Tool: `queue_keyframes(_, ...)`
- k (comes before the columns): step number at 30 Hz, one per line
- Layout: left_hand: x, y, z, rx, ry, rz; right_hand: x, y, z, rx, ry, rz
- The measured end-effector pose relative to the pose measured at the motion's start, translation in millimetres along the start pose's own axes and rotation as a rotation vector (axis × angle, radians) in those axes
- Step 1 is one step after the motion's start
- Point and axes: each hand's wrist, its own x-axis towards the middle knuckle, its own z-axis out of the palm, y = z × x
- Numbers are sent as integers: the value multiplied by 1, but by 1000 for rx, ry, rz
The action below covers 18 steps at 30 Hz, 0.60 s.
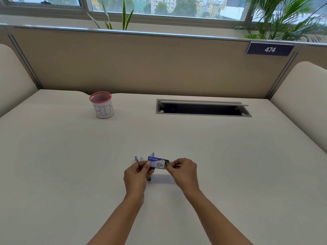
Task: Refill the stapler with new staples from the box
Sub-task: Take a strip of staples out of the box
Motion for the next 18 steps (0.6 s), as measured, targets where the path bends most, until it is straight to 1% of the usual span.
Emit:
queue_keyframes(5,2,-1,-2,3,2,5,1,2,-1,-34,-17,-25)
queue_keyframes(13,5,-4,-4,13,13,11,3,10,-1,-117,-18,-130)
queue_keyframes(16,7,-5,-5,20,29,11,3,11,-3,-48,-28,-104)
queue_keyframes(18,8,-6,-7,18,43,9,3,10,-5,57,-44,-45)
